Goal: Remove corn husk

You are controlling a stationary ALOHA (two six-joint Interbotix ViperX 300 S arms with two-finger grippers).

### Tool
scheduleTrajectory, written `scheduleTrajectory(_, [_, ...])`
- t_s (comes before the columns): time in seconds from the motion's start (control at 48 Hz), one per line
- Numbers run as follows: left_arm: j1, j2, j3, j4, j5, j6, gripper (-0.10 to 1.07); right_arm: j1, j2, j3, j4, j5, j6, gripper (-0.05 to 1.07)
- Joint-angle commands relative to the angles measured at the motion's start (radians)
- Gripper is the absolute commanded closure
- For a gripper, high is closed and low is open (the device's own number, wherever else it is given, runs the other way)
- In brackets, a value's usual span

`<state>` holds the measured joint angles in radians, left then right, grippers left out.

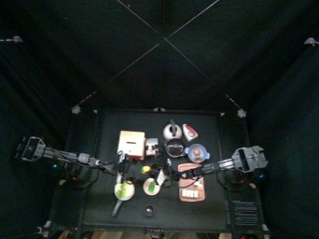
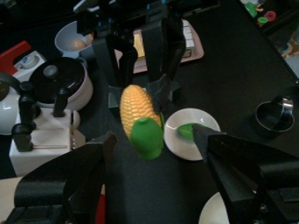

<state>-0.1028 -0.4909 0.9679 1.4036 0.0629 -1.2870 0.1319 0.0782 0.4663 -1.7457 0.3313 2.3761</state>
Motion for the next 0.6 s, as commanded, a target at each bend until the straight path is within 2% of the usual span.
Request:
scheduleTrajectory(0.0, [0.009, -0.002, -0.023, -0.034, 0.014, -0.002, -0.05, 0.000, -0.063, -0.005, 0.012, 0.051, 0.002, 0.43])
scheduleTrajectory(0.229, [0.025, 0.021, -0.058, -0.097, 0.072, -0.002, -0.05, 0.012, -0.098, 0.009, 0.015, 0.153, -0.002, 0.43])
scheduleTrajectory(0.583, [0.040, 0.051, -0.089, -0.049, 0.140, -0.003, -0.04, 0.020, -0.094, 0.012, 0.000, 0.155, 0.000, 0.43])
